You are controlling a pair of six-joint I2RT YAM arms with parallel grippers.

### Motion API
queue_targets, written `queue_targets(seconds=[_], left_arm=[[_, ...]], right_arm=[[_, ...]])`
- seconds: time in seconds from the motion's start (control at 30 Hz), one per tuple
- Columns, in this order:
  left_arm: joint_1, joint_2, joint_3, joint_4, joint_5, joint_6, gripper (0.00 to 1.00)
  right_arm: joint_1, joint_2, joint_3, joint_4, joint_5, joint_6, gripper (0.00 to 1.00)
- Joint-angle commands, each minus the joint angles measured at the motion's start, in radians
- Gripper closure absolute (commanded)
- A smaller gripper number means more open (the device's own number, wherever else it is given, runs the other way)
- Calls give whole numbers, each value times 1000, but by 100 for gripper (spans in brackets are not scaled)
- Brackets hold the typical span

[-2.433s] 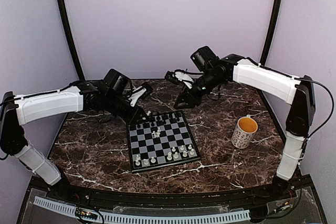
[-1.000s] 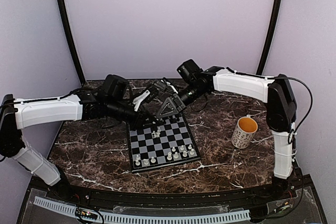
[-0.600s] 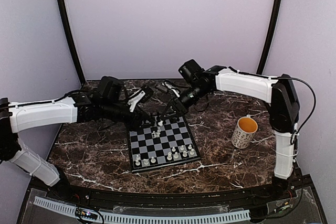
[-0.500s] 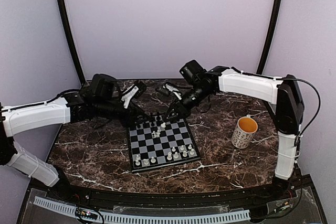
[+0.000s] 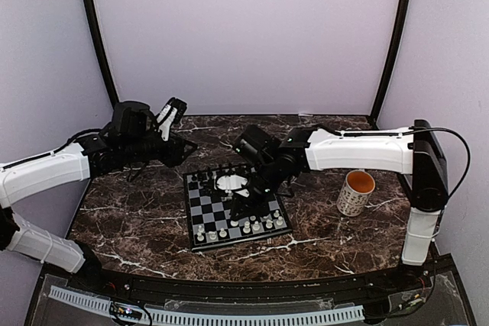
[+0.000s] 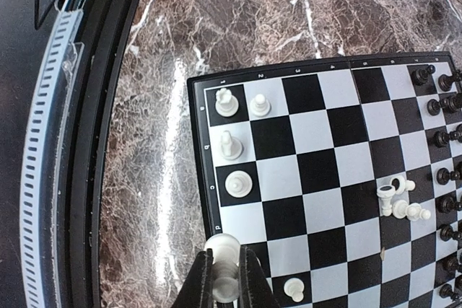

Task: Set up the chess pieces on the board
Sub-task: Place the queen at e1.

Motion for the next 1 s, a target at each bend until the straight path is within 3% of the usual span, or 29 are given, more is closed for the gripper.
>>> queue_targets(seconds=[0.0,0.97], left_arm=[[6,5,-3,9,-38,-19,55],[7,20,17,-25,-35,-12,55]], right_arm=[[38,12,-9,32,114,-52,98],[99,177,74,-11,217,-48,91]])
